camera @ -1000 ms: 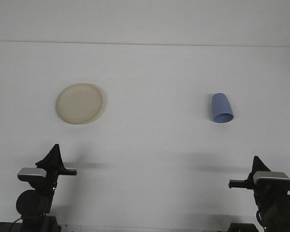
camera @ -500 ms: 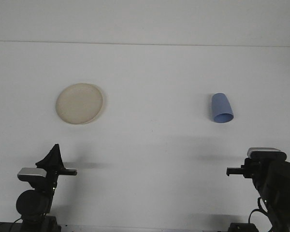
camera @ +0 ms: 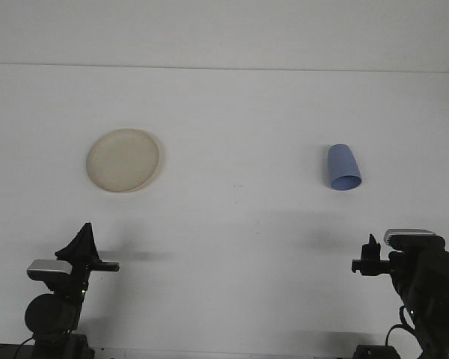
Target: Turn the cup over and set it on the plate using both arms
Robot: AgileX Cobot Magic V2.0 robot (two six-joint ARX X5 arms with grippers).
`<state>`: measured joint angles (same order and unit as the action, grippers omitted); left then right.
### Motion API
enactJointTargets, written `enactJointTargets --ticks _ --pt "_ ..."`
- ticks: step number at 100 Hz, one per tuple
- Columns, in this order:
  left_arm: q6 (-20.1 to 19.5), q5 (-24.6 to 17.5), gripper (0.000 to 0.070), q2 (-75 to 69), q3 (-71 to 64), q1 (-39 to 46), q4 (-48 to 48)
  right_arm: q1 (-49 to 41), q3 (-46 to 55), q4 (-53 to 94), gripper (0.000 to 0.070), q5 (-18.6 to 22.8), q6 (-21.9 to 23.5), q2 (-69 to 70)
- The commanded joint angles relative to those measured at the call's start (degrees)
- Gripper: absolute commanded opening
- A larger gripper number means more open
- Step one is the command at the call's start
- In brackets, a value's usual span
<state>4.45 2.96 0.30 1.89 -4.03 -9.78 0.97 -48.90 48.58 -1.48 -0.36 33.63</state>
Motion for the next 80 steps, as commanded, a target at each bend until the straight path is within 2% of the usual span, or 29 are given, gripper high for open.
enactJointTargets --ticks 1,16,54,80 --pt "0.37 0.07 0.0012 -0.09 -1.09 0.0 -0.61 0.11 -0.7 -0.55 0.0563 0.22 1.14 0.13" --pt "0.37 0.07 0.0012 -0.09 -1.09 0.0 -0.61 0.11 -0.7 -1.7 0.0562 0.22 3.65 0.26" --pt "0.37 0.07 0.0012 -0.09 -1.09 0.0 -0.61 0.11 -0.2 -21.77 0.0561 3.48 3.13 8.79" --pt "0.37 0.07 0.0012 -0.09 -1.09 0.0 -0.61 0.13 8.46 -37.33 0.0562 3.43 3.04 13.86"
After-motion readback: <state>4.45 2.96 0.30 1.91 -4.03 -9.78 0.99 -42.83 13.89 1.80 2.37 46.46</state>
